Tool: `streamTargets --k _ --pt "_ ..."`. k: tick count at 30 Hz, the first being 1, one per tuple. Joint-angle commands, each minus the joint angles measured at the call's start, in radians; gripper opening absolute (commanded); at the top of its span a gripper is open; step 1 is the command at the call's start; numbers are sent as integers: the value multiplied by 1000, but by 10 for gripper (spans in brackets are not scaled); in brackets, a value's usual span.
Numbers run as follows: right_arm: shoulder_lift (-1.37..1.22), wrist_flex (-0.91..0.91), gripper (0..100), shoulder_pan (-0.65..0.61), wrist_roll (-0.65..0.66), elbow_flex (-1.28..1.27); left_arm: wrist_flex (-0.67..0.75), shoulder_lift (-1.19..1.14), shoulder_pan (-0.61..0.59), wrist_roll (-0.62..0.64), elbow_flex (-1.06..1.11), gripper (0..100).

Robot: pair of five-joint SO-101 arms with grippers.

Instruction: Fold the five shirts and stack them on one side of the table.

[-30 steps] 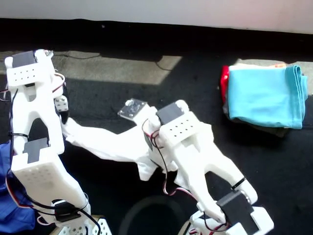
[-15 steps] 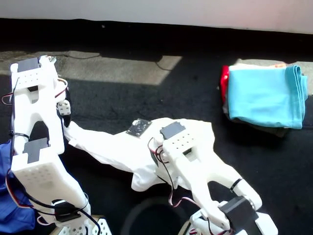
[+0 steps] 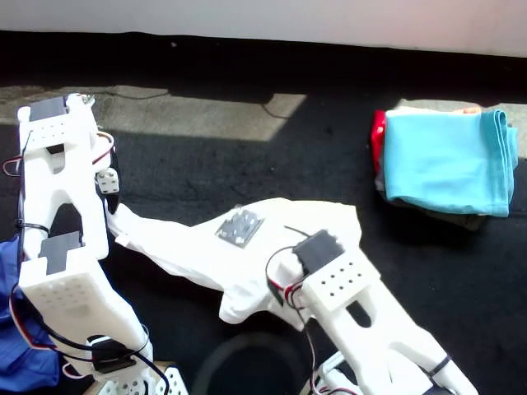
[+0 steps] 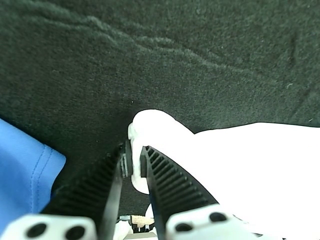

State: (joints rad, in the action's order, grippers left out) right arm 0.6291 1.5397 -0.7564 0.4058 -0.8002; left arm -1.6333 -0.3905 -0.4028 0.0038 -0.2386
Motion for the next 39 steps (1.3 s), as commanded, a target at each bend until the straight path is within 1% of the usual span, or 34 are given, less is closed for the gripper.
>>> streamTargets --k 1,2,4,6,9,12,15,19,22,27,29,35,39 --pt "27 -21 149 -122 3 -67 9 65 -5 -11 -10 9" --pt "27 -41 149 -150 0 -82 9 65 -5 -11 -10 9" --pt "25 -107 159 -162 -55 -105 9 65 -5 -11 -10 9" --pt "24 -173 193 -162 -101 -128 9 65 -5 -11 -10 9" --pt "22 -265 258 -160 -107 -182 9 65 -10 -11 -10 9" --pt "-24 -355 268 -111 -106 -222 9 65 -10 -11 -10 9" --pt "-124 -433 268 -44 -103 -222 9 65 -10 -11 -10 9" --pt "-263 -503 267 -22 -101 -200 9 65 -7 -11 -10 9" --pt "-309 -507 238 -25 -104 -162 9 65 -7 -11 -10 9" --pt "-259 -501 57 -22 -107 -139 9 65 -7 -11 -10 9" --pt "-211 -475 3 -21 -107 -139 9 65 -7 -11 -10 9" --pt "-30 -329 16 -21 -107 -127 9 65 -5 -11 -10 9" --pt "93 -265 12 -19 -104 -127 29 65 -5 -11 -10 9"
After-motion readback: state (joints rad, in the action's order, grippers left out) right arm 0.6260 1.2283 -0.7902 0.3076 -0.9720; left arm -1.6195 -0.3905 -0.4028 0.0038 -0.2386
